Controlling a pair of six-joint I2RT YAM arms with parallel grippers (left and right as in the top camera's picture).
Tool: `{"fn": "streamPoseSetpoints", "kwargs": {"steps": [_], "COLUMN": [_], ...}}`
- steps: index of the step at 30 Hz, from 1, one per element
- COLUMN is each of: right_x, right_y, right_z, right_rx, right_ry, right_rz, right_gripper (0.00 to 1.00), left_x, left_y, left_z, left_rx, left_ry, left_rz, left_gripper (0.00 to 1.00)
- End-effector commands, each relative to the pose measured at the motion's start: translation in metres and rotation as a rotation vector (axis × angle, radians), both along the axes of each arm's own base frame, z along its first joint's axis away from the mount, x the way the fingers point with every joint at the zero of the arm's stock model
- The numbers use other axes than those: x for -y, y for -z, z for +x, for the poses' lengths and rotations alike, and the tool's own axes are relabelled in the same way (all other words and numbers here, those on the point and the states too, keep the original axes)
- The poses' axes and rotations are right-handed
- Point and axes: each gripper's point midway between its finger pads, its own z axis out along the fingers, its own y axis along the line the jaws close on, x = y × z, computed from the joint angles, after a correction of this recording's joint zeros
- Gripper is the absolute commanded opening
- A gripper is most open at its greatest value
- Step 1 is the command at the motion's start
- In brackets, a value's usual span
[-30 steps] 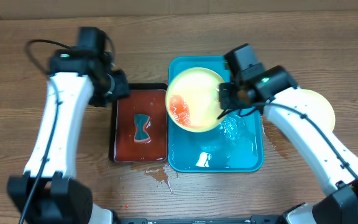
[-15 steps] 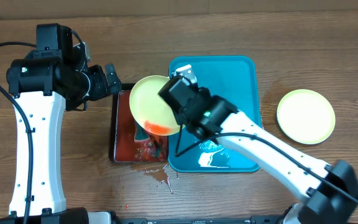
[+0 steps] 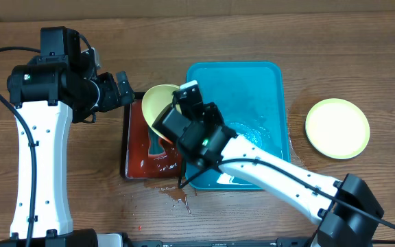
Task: Clean dirty plates on tray and stack at the side
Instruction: 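Lift the plate with the right gripper and tilt it over the black tray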
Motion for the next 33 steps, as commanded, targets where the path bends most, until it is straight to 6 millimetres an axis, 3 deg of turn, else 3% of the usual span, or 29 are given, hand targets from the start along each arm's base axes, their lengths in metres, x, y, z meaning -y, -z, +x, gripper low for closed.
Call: {"fn": "streamPoseSetpoints", "kwargs": {"steps": [1,8,16,33], "right_x": [0.004,-0.001,-0.011,-0.012], "right_y": [-0.033,-0.059,-0.075,-0.077], "right_z": [0.002,-0.016,-0.034,-0.036], "right_rx": [0.154,0.313,0.408,0.417], "right_ry": [0.057,0.068,0.057,0.054], "right_rz": [-0.040,-0.131,-0.170,-0.171], "right_gripper": [0.04,0.04,0.04,0.04], "left_x": [0.002,0.002,0.002,0.002], "left_y": [-0.007,-0.007,-0.007,-0.007], "left_z": [0.001,0.001,0.001,0.001], "left_rx": [0.023,0.023,0.023,0.023], "left_ry": [0.021,0.021,0.021,0.021], "left_rz": [-0.006,-0.006,-0.006,-0.006], "left_gripper": [1.00,1.00,1.00,1.00]}}
